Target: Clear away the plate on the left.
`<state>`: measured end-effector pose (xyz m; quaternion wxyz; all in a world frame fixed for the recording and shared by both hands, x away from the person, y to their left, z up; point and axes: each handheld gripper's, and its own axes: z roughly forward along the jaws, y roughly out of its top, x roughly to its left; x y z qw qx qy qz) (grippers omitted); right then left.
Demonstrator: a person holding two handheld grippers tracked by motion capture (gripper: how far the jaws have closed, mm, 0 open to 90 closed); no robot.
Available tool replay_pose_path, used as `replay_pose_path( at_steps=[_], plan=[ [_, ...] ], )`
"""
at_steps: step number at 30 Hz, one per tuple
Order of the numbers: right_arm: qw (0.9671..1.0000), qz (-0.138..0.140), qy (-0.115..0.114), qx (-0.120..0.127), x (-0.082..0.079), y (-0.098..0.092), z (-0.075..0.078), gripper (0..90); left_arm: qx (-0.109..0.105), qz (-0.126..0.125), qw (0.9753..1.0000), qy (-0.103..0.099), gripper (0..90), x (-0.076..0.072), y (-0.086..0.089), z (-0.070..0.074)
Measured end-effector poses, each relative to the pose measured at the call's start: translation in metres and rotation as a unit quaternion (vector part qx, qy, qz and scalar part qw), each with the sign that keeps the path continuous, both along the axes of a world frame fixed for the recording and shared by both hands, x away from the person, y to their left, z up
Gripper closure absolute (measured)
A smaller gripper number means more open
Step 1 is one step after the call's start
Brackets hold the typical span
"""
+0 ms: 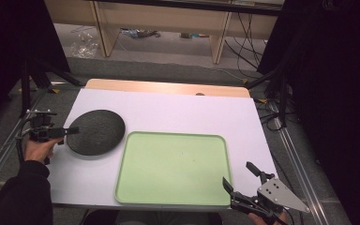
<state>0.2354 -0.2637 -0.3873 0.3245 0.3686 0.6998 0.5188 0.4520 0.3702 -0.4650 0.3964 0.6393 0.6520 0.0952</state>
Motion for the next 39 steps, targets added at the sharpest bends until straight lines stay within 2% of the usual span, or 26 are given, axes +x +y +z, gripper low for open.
replay_pose_path(
  at_steps=[4, 8, 12, 18, 23, 25, 26, 29, 31, 33, 34, 37, 39],
  plan=[
    [1.0000, 0.000, 0.001, -0.001, 0.000, 0.000, 0.000, 15.4, -0.017, 0.012, 0.9997, 0.015, 28.0, 0.001, 0.007, -0.006],
    [1.0000, 0.001, 0.002, -0.002, 0.000, 0.000, 0.000, 15.3, -0.018, 0.016, 0.9992, 0.033, 30.4, 0.003, 0.007, -0.008],
    [1.0000, 0.001, 0.000, -0.002, 0.000, 0.000, 0.000, 15.3, -0.008, 0.015, 0.9984, 0.054, 33.8, 0.005, 0.006, -0.011],
    [1.0000, 0.004, -0.003, 0.003, 0.000, 0.002, -0.001, 15.4, -0.012, 0.015, 0.9974, 0.069, 41.6, 0.007, 0.003, -0.015],
    [1.0000, 0.005, -0.004, 0.004, 0.001, 0.002, -0.001, 15.4, -0.029, 0.016, 0.9957, 0.087, 48.5, 0.011, 0.000, -0.019],
    [1.0000, 0.002, -0.004, -0.003, 0.000, 0.001, -0.001, 15.4, -0.036, 0.024, 0.9949, 0.091, 49.6, 0.011, 0.001, -0.019],
    [1.0000, 0.001, -0.003, -0.005, 0.000, 0.001, 0.000, 15.4, -0.040, 0.027, 0.9949, 0.089, 50.4, 0.011, 0.002, -0.020],
    [1.0000, 0.002, -0.002, -0.006, 0.000, 0.002, -0.001, 15.4, -0.030, 0.035, 0.9945, 0.093, 59.3, 0.011, 0.003, -0.019],
    [0.9998, 0.004, -0.013, -0.014, 0.001, 0.001, 0.000, 15.4, -0.037, 0.038, 0.9944, 0.091, 62.0, 0.010, 0.005, -0.020],
    [0.9999, 0.003, -0.005, -0.008, 0.000, 0.002, 0.000, 15.4, -0.043, 0.045, 0.9940, 0.090, 63.9, 0.009, 0.006, -0.020],
    [0.9999, 0.004, -0.004, -0.009, 0.000, 0.002, 0.000, 15.4, -0.048, 0.054, 0.9937, 0.086, 65.0, 0.009, 0.006, -0.020],
    [0.9999, 0.004, -0.003, -0.009, 0.000, 0.003, -0.001, 15.4, -0.042, 0.056, 0.9945, 0.077, 68.5, 0.008, 0.006, -0.014],
    [0.9999, 0.005, -0.001, -0.010, 0.000, 0.003, -0.001, 15.4, -0.048, 0.060, 0.9949, 0.066, 69.5, 0.007, 0.005, -0.011]
  ],
)
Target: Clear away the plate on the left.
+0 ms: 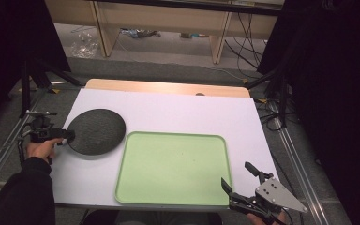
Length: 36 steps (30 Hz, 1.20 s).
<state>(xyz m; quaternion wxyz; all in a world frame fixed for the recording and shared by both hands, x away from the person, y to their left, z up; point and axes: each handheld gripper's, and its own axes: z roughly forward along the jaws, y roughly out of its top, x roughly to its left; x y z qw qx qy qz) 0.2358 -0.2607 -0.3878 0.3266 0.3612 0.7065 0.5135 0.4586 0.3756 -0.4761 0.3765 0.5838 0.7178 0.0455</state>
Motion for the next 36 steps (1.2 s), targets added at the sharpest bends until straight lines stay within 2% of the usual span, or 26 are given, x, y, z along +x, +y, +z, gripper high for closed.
replay_pose_path(
  at_steps=[2, 4, 5, 8, 9, 10, 11, 12, 14, 15, 16, 18, 20, 21, 23, 26, 27, 28, 30, 31, 32, 33, 34, 35, 36],
  plan=[
    [0.9999, -0.001, -0.013, -0.006, 0.001, -0.001, 0.000, 15.4, -0.011, 0.006, 0.9999, -0.011, 71.6, -0.001, 0.001, 0.002],
    [0.9999, -0.001, -0.011, -0.007, 0.001, -0.001, 0.000, 15.4, -0.010, 0.000, 0.9999, -0.011, 72.7, -0.002, 0.002, 0.003],
    [0.9999, -0.001, -0.011, -0.008, 0.001, -0.001, 0.000, 15.4, -0.011, 0.006, 0.9998, -0.016, 73.1, -0.002, 0.001, 0.005],
    [0.9999, 0.000, -0.012, -0.009, 0.001, -0.001, 0.000, 15.4, -0.019, 0.001, 0.9989, -0.043, 76.3, -0.003, 0.000, 0.012],
    [0.9999, -0.001, -0.012, -0.009, 0.001, -0.001, 0.000, 15.4, -0.013, -0.006, 0.9988, -0.048, 77.2, -0.004, -0.001, 0.017],
    [1.0000, 0.001, 0.002, -0.006, 0.000, 0.000, 0.000, 15.4, -0.002, -0.015, 0.9984, -0.054, 77.9, -0.004, -0.002, 0.020],
    [1.0000, 0.003, -0.003, -0.001, 0.000, 0.001, -0.001, 15.4, 0.002, -0.016, 0.9981, -0.059, 78.2, -0.004, -0.005, 0.024],
    [1.0000, 0.000, -0.005, -0.008, 0.000, 0.001, 0.000, 15.4, 0.006, -0.021, 0.9977, -0.064, 79.0, -0.004, -0.006, 0.028],
    [0.9999, 0.000, -0.002, -0.010, -0.001, 0.000, 0.000, 15.4, -0.006, -0.019, 0.9968, -0.077, 80.8, -0.005, -0.008, 0.033],
    [0.9999, 0.000, -0.002, -0.010, -0.001, 0.000, 0.000, 15.4, -0.003, -0.024, 0.9963, -0.083, 81.7, -0.005, -0.009, 0.035],
    [1.0000, 0.000, -0.004, -0.009, -0.001, 0.000, 0.000, 15.4, 0.008, -0.026, 0.9968, -0.075, 81.4, -0.005, -0.011, 0.038],
    [1.0000, 0.003, -0.006, -0.004, 0.000, 0.001, -0.001, 15.4, -0.009, -0.021, 0.9964, -0.081, 81.7, -0.006, -0.009, 0.036],
    [0.9999, 0.000, -0.002, -0.011, -0.001, 0.000, 0.000, 15.4, -0.005, -0.024, 0.9963, -0.082, 81.8, -0.007, -0.009, 0.037],
    [1.0000, 0.003, -0.005, -0.004, 0.000, 0.001, -0.001, 15.4, -0.008, -0.024, 0.9961, -0.084, 81.8, -0.007, -0.009, 0.038],
    [0.9998, 0.001, -0.017, -0.010, 0.001, -0.001, -0.001, 15.4, -0.005, -0.027, 0.9956, -0.090, 82.3, -0.008, -0.009, 0.041],
    [0.9998, 0.002, -0.019, -0.008, 0.001, -0.001, -0.001, 15.4, -0.005, -0.032, 0.9948, -0.096, 82.7, -0.008, -0.007, 0.043],
    [0.9998, 0.002, -0.017, -0.010, 0.001, -0.001, -0.001, 15.4, -0.002, -0.034, 0.9946, -0.098, 82.7, -0.009, -0.007, 0.043],
    [1.0000, 0.000, -0.003, -0.008, 0.000, -0.001, -0.001, 15.4, -0.007, -0.033, 0.9947, -0.097, 82.9, -0.009, -0.006, 0.044],
    [1.0000, 0.000, -0.002, -0.009, 0.000, -0.001, -0.001, 15.4, -0.005, -0.031, 0.9942, -0.103, 83.3, -0.009, -0.007, 0.045],
    [0.9998, 0.001, -0.015, -0.014, 0.001, -0.001, -0.001, 15.4, -0.005, -0.034, 0.9942, -0.102, 83.4, -0.009, -0.007, 0.046],
    [0.9998, 0.003, -0.016, -0.013, 0.001, -0.001, -0.001, 15.4, -0.006, -0.038, 0.9935, -0.108, 83.7, -0.010, -0.007, 0.049],
    [0.9998, 0.003, -0.016, -0.013, 0.001, -0.001, -0.001, 15.4, -0.005, -0.041, 0.9924, -0.116, 84.2, -0.010, -0.006, 0.049],
    [0.9999, 0.001, -0.002, -0.011, -0.001, 0.000, -0.001, 15.4, -0.007, -0.041, 0.9922, -0.117, 84.9, -0.010, -0.006, 0.051],
    [0.9999, 0.001, -0.002, -0.011, -0.001, 0.000, -0.001, 15.4, -0.006, -0.041, 0.9919, -0.120, 84.9, -0.010, -0.006, 0.053],
    [0.9998, 0.002, -0.019, -0.011, 0.001, -0.001, -0.002, 15.4, 0.000, -0.042, 0.9918, -0.121, 84.9, -0.010, -0.006, 0.054]
  ],
)
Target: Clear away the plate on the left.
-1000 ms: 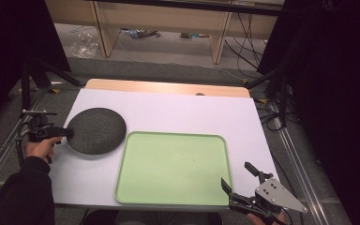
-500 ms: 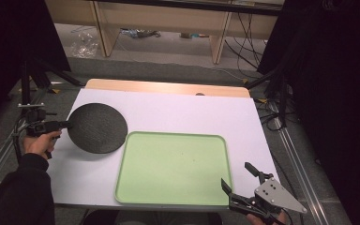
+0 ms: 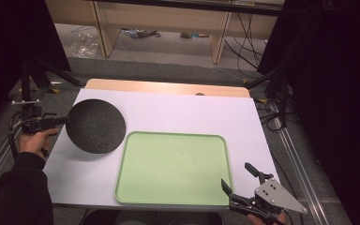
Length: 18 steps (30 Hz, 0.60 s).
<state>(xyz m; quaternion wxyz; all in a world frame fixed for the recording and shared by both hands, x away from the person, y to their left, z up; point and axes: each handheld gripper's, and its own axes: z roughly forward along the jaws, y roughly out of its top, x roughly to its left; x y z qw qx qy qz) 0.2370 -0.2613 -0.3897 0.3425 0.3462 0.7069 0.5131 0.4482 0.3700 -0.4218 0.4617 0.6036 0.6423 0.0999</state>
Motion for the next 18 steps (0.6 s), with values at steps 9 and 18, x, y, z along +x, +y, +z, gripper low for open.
replay_pose_path(
  at_steps=[9, 18],
  plan=[
    [1.0000, 0.001, 0.002, -0.001, 0.000, 0.000, 0.000, 15.4, 0.060, 0.000, 0.9980, -0.022, 85.7, -0.006, -0.011, 0.031],
    [0.9998, 0.003, 0.021, -0.004, -0.003, 0.000, 0.001, 15.4, 0.123, -0.026, 0.9913, -0.039, 85.5, -0.008, -0.037, 0.053]
  ],
)
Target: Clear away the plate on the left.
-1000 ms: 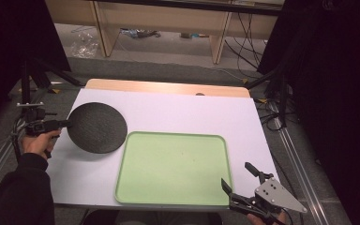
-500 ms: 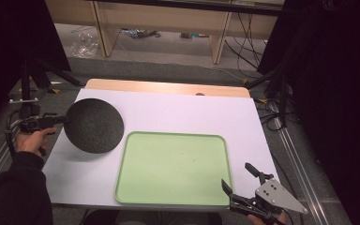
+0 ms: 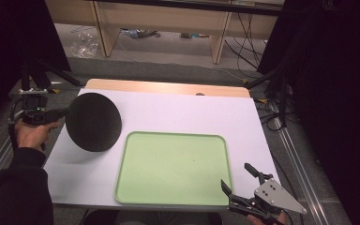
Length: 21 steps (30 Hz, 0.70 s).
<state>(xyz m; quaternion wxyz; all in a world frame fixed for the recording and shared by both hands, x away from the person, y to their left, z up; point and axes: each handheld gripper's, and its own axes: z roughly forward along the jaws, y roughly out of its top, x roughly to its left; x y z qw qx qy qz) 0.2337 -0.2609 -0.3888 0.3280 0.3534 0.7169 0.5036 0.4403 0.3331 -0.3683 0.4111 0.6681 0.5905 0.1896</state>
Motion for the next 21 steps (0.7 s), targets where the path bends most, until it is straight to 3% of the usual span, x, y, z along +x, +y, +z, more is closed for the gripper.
replay_pose_path(
  at_steps=[2, 6, 10, 14, 15, 18, 20, 21],
  plan=[
    [0.9999, -0.003, -0.011, -0.003, 0.002, 0.000, 0.000, 15.4, -0.002, -0.005, 1.0000, -0.007, 85.7, 0.000, -0.004, 0.002],
    [1.0000, 0.003, -0.004, -0.005, 0.002, 0.002, 0.000, 15.4, 0.002, -0.016, 0.9996, -0.021, 85.3, -0.003, -0.012, 0.005],
    [0.9999, 0.003, -0.010, -0.005, 0.003, 0.003, -0.001, 15.4, 0.011, -0.033, 0.9988, -0.034, 84.5, -0.007, -0.023, 0.011],
    [0.9999, 0.008, -0.003, -0.005, 0.003, 0.004, -0.001, 15.4, 0.029, -0.047, 0.9980, -0.030, 82.0, -0.007, -0.034, 0.013],
    [0.9999, 0.009, -0.011, -0.009, 0.004, 0.004, 0.000, 15.4, 0.029, -0.049, 0.9981, -0.024, 81.3, -0.006, -0.037, 0.011],
    [0.9999, 0.010, -0.012, -0.007, 0.005, 0.004, -0.001, 15.4, 0.062, -0.061, 0.9962, -0.004, 80.0, -0.005, -0.041, 0.008],
    [0.9998, 0.011, -0.012, -0.008, 0.005, 0.004, -0.001, 15.4, 0.063, -0.061, 0.9961, -0.005, 79.9, -0.004, -0.045, 0.007],
    [0.9998, 0.012, -0.011, -0.009, 0.005, 0.004, -0.001, 15.4, 0.075, -0.068, 0.9949, 0.001, 79.6, -0.005, -0.046, 0.007]
  ],
)
